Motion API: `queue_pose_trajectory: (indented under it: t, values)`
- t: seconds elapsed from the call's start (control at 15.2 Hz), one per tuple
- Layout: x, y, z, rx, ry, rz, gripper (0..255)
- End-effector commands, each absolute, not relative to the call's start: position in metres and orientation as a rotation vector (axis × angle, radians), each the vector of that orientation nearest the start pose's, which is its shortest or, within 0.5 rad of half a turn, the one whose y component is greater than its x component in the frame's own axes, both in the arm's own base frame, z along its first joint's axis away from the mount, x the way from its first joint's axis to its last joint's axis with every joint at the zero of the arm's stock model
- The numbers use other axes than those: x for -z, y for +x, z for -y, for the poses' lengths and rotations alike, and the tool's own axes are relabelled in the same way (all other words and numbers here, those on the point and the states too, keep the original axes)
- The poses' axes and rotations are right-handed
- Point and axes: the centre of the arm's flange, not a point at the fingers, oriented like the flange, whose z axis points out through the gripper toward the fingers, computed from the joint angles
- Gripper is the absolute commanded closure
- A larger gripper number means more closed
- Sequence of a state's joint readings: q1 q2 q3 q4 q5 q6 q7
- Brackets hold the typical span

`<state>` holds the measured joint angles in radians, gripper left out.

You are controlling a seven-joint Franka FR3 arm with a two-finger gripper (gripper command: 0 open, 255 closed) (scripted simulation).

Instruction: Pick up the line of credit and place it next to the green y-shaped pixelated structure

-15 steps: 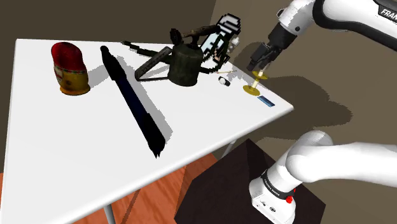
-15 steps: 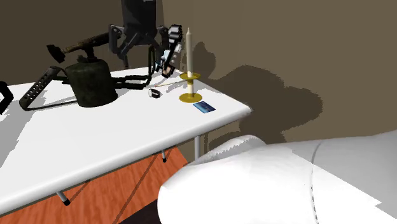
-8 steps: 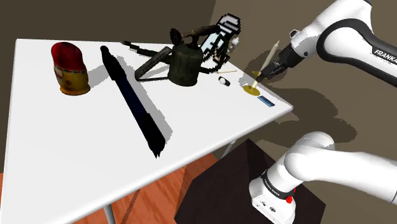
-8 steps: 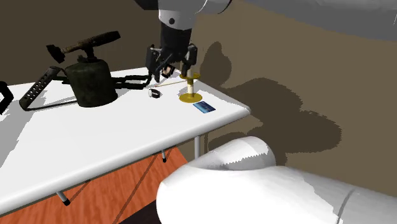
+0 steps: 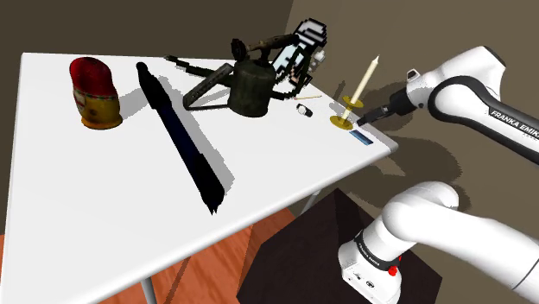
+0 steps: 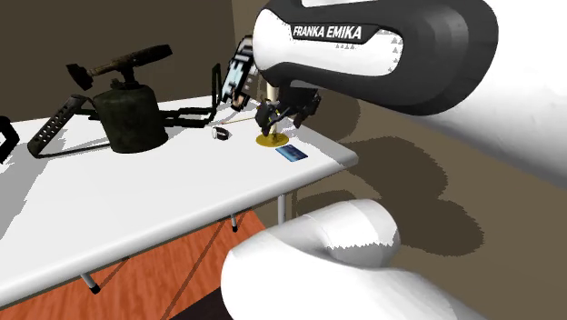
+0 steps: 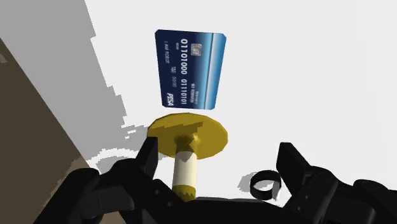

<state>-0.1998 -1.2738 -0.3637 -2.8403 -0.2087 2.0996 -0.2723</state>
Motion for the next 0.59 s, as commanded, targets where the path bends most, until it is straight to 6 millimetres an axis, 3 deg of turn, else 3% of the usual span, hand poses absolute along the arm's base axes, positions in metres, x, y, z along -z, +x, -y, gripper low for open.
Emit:
queue_pose_trajectory:
  t: [0.0,0.53]
  values:
    - [-0.502,0.193,0.166,0.897,-3.035,-0.117,0]
    - [-0.467,0.211,0.172,0.911,-3.032,-0.119,0]
